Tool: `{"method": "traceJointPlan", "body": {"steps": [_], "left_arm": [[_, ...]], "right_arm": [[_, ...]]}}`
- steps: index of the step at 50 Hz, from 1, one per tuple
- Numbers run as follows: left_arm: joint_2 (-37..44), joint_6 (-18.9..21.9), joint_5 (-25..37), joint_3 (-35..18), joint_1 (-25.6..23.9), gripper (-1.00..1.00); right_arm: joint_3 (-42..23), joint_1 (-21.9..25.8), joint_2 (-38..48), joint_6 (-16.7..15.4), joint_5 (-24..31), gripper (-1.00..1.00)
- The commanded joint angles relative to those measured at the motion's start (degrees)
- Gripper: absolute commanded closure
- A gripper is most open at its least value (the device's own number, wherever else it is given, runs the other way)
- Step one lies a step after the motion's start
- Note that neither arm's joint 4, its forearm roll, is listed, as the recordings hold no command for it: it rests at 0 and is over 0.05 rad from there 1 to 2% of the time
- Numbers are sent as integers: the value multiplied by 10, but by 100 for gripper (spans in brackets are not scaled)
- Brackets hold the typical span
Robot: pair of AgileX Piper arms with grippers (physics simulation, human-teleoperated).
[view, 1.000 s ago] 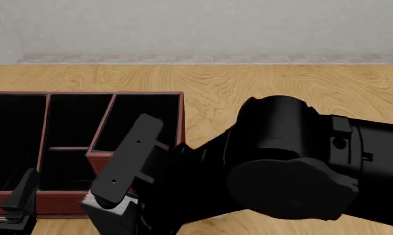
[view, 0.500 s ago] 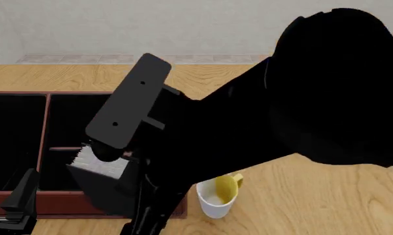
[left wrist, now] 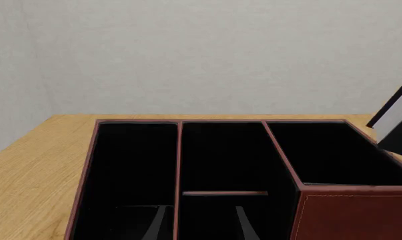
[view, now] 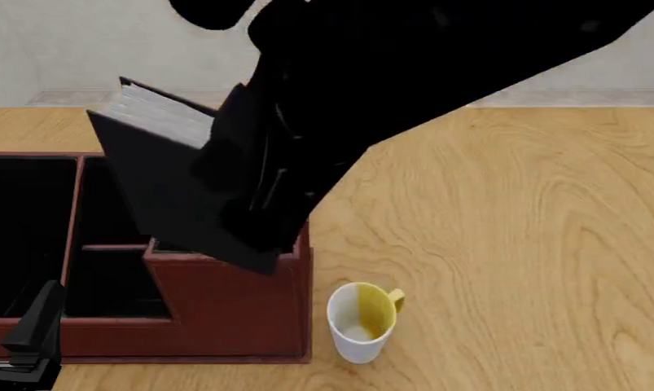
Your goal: Pick up the book and place it in the right compartment of the caddy.
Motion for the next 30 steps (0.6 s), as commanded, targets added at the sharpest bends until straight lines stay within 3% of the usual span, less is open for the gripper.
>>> {"method": "traceJointPlan", "body": {"steps": [1,11,27,30], "left_arm": [[0,0,0,0,0,-100],[0,0,0,0,0,-100],[0,0,0,0,0,-100],[0,0,0,0,0,-100]], "right_arm": [[-91,-23,8,-5,32,100],[-126,-53,11,-15,33,100],[-190,-132,31,-82,33,100],[-191,-132,38,-71,33,100]]}}
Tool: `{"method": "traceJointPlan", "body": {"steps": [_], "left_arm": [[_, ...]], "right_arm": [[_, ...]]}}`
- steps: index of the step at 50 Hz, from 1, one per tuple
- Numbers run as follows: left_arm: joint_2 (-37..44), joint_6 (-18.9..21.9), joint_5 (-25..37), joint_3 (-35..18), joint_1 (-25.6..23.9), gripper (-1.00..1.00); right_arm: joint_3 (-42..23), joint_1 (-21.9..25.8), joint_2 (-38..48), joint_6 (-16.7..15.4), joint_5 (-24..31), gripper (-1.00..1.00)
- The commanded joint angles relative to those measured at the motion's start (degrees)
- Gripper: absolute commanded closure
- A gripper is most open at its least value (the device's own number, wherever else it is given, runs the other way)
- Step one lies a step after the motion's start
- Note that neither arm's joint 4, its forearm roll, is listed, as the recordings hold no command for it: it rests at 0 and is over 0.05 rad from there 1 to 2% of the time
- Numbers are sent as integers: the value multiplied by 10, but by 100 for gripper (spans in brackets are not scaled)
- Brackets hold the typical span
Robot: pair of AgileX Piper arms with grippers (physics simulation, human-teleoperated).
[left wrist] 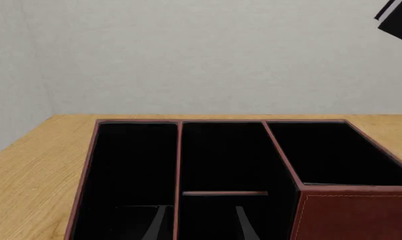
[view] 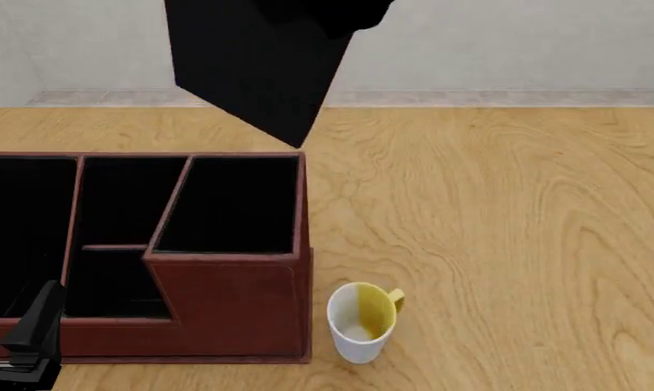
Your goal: Pick up the book and place it in the right compartment of the caddy.
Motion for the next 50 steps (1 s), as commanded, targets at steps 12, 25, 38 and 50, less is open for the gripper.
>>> {"method": "traceJointPlan", "body": {"steps": [12,25,38,50], "left_arm": [[0,0,0,0,0,-100],[0,0,0,0,0,-100],[-3,0,11,-8,-1,-100],[-2,0,14,-13,-1,-100]], "right_arm": [[0,-95,30,26,0,100],[-3,-144,61,32,0,100],[-32,-142,90,46,0,100],[-8,-131,99,66,0,100]]}}
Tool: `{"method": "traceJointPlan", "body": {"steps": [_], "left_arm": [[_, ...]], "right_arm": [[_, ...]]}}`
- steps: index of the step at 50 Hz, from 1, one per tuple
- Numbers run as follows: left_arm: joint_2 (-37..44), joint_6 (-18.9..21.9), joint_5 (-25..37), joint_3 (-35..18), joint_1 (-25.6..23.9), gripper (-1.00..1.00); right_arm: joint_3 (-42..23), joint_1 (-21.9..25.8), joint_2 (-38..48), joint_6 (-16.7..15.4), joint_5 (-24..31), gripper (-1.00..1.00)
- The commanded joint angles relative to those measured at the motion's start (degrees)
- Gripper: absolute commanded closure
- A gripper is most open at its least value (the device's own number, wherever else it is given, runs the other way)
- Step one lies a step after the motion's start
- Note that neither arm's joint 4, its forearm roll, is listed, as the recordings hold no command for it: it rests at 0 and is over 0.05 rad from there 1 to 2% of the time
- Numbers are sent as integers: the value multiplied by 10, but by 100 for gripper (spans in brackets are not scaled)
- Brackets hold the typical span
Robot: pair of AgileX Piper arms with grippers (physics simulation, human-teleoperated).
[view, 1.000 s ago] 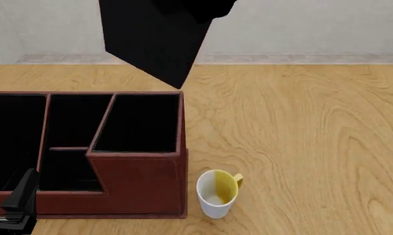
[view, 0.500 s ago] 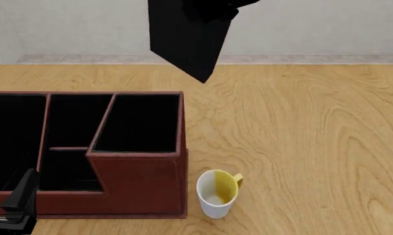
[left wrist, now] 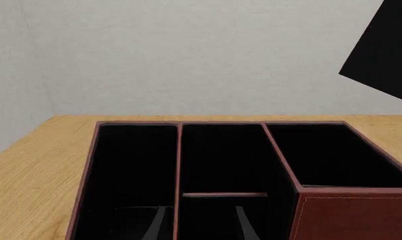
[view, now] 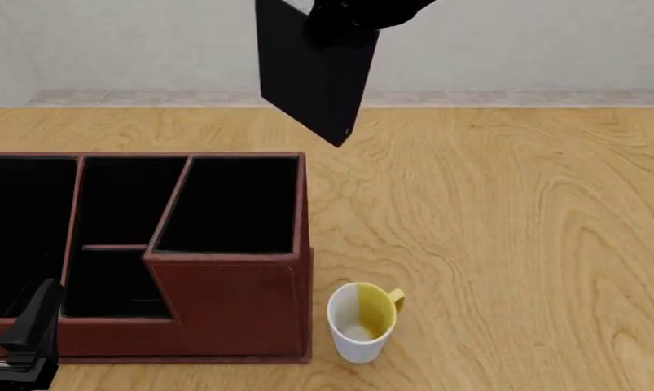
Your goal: Pick up the book and place it in the right compartment of the caddy.
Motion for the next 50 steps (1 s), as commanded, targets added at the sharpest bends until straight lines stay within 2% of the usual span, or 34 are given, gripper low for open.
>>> {"method": "traceJointPlan", "body": {"steps": [1,24,38,50], "left_arm": [[-1,0,2,-1,0,-100],[-1,0,1,0,0,-100],[-1,0,0,0,0,-100],[-1,0,0,0,0,-100]], "right_arm": [[7,6,9,26,0,100],[-10,5,40,26,0,100],[-32,32,56,28,0,100],[-39,38,52,15,0,100]]}}
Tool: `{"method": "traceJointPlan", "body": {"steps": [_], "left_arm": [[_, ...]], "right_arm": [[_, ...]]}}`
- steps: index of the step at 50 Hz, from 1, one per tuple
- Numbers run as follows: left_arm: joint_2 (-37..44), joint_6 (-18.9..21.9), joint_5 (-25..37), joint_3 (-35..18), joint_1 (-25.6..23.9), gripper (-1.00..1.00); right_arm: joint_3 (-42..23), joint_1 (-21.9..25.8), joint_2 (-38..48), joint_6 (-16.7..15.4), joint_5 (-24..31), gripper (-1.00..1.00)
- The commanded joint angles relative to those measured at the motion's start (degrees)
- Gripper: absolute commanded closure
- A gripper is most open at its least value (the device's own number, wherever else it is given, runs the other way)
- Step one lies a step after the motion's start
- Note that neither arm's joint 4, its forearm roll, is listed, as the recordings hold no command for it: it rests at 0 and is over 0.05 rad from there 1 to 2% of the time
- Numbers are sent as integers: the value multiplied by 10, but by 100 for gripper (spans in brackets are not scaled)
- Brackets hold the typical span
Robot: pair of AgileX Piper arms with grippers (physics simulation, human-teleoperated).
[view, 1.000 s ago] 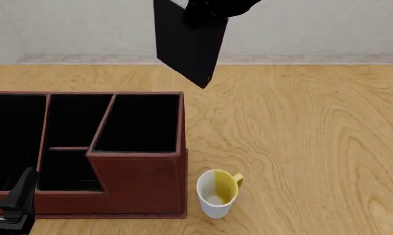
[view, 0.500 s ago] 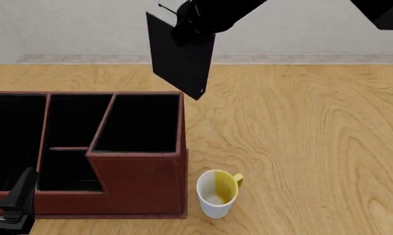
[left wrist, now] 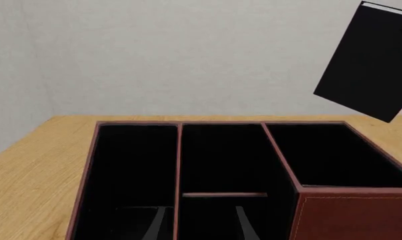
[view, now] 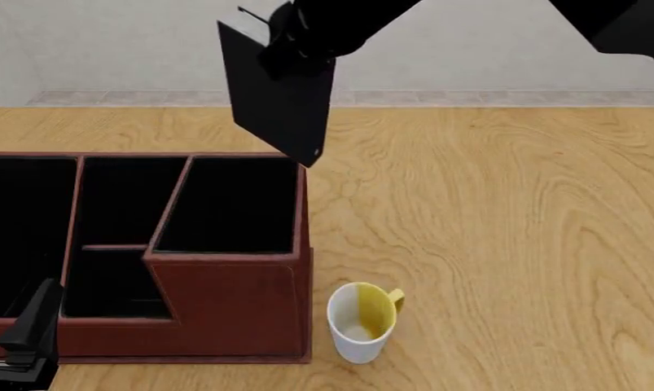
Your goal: Pick up the book and place it in the right compartment of the caddy.
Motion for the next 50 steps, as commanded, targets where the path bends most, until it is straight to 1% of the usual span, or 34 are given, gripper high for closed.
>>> {"method": "traceJointPlan", "body": {"steps": [1,11,21,29,38,42,50], "left_arm": [[0,0,0,0,0,-100],[0,0,0,0,0,-100],[0,0,0,0,0,-100],[0,0,0,0,0,-100],[0,0,0,0,0,-100],[0,0,0,0,0,-100],[0,0,0,0,0,-100]], "right_arm": [[-13,9,-5,3,0,100],[-18,29,-1,13,0,100],[-20,45,0,10,0,100],[-20,67,2,13,0,100],[-23,75,9,18,0,100],[-27,82,14,25,0,100],[-26,84,16,25,0,100]]}}
